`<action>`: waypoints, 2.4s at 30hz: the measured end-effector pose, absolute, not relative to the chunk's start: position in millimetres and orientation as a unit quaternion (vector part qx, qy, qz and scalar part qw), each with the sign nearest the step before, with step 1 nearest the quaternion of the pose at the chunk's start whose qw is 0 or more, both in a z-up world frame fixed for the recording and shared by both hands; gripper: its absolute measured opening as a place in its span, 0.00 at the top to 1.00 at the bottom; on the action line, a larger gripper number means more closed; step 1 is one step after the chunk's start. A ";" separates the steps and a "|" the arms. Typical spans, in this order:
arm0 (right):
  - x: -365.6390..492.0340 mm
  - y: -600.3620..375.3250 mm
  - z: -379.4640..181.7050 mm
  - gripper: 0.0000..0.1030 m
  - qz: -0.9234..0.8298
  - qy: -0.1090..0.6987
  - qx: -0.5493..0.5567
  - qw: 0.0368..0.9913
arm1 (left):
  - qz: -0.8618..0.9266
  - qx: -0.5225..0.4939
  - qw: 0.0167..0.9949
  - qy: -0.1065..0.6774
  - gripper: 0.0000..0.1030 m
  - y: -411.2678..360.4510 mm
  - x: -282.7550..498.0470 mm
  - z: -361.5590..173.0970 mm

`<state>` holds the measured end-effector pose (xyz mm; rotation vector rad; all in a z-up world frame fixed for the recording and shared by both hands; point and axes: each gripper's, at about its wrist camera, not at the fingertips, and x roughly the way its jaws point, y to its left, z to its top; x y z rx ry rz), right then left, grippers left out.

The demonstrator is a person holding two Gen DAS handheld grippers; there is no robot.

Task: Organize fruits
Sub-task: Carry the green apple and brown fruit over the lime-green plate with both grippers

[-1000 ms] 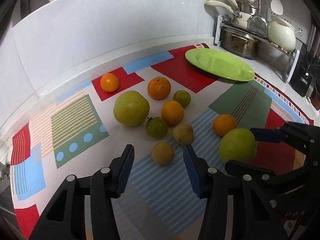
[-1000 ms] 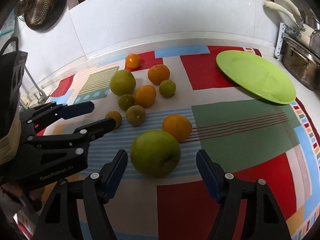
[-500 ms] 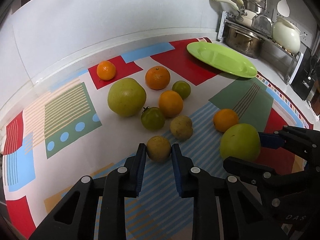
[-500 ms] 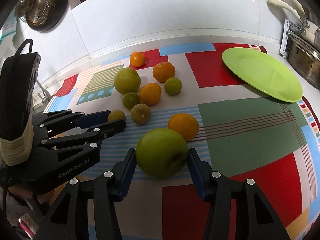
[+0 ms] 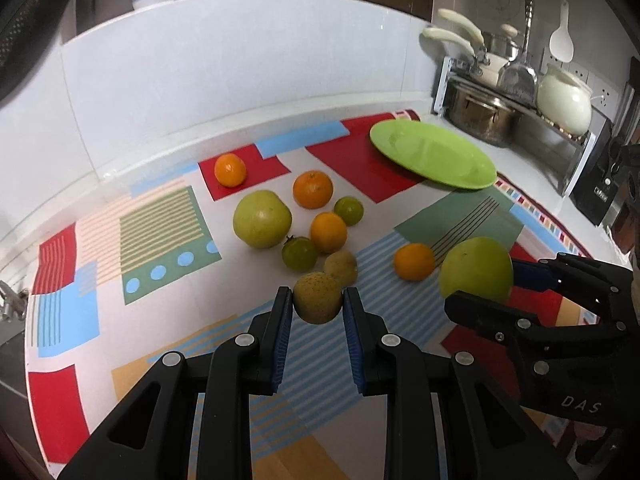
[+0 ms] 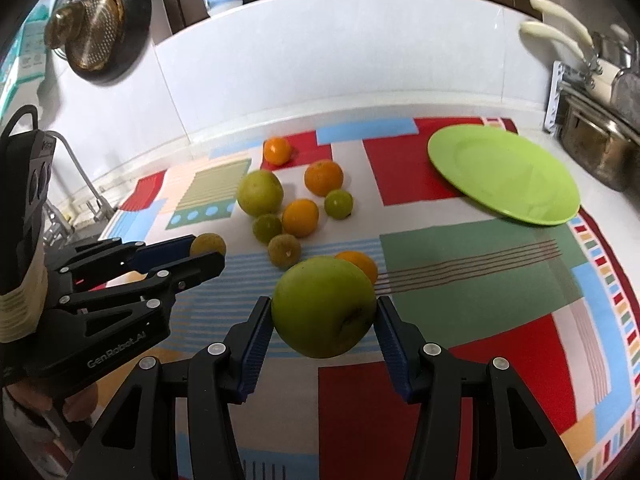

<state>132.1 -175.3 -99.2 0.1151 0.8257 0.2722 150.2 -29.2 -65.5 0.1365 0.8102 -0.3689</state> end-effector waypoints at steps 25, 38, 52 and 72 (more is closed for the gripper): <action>111.6 -276.8 -24.7 0.49 0.086 0.297 0.057 0.949 | -0.195 0.076 0.930 0.303 0.75 -127.0 128.2 1.3; 140.8 -341.0 -11.9 0.49 0.069 0.274 0.054 0.958 | -0.205 0.074 0.927 0.305 0.75 -192.5 172.6 5.8; 210.2 -372.9 -40.0 0.49 0.058 0.295 0.061 0.952 | -0.224 0.089 0.899 0.366 0.75 -233.2 252.3 -33.1; 283.3 -382.4 -118.0 0.49 0.063 0.391 0.062 0.916 | -0.229 0.109 0.854 0.455 0.75 -258.4 320.7 -108.3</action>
